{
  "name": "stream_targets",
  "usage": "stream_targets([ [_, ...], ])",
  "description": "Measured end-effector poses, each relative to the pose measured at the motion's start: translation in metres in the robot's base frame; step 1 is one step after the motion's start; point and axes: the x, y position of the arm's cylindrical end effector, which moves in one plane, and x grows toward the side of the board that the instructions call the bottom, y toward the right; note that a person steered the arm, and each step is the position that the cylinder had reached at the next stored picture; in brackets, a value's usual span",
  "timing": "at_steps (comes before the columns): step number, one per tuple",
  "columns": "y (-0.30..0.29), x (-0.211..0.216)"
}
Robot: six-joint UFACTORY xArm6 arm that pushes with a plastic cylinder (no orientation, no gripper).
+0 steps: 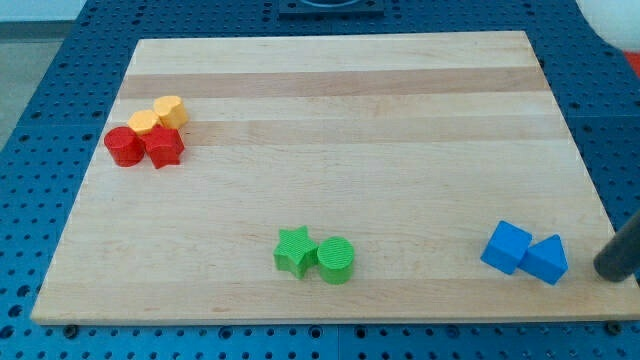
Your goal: Push the blue triangle toward the center of the board
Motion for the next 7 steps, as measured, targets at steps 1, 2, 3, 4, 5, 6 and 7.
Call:
stream_targets([
  [1, -0.001, 0.001],
  [2, -0.034, 0.002],
  [3, -0.045, 0.002],
  [4, -0.058, -0.007],
  [5, -0.060, -0.012],
  [6, -0.082, -0.012],
  [7, -0.110, -0.014],
])
